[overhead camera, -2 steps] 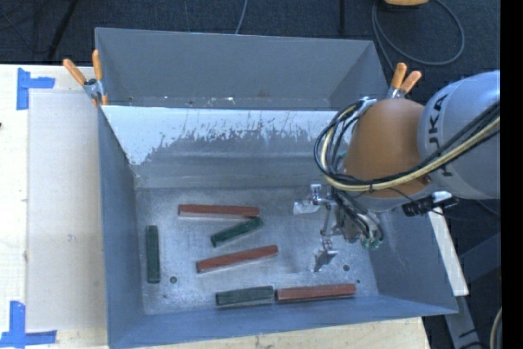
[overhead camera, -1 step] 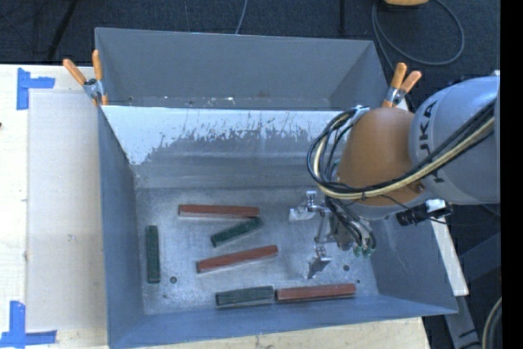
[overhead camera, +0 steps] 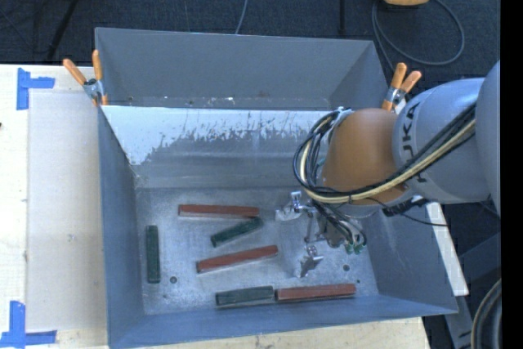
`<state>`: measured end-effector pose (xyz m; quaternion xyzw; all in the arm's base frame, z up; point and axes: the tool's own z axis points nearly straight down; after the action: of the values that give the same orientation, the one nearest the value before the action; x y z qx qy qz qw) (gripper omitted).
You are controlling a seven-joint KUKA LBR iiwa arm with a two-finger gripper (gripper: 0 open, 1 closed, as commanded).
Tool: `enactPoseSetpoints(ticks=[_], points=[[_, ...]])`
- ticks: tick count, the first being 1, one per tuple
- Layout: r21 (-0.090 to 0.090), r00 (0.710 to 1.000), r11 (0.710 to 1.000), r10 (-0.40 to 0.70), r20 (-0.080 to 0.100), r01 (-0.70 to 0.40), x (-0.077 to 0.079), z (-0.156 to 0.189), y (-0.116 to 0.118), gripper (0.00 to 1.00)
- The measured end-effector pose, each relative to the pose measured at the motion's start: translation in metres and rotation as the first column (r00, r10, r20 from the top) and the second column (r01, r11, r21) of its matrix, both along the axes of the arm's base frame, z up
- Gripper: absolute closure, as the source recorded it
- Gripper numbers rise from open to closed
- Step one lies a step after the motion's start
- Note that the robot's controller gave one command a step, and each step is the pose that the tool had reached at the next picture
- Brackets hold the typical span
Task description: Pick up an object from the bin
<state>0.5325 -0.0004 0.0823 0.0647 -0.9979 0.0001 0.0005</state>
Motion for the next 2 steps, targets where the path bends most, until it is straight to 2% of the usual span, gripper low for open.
enactPoseSetpoints(ticks=[1,2], points=[[0.003,0.997,0.997,-0.071,0.015,0.071,0.0193,-0.0053,0.1028,1.00],[0.003,0.997,0.998,-0.070,0.015,0.070,0.0193,-0.0053,0.1028,1.00]])
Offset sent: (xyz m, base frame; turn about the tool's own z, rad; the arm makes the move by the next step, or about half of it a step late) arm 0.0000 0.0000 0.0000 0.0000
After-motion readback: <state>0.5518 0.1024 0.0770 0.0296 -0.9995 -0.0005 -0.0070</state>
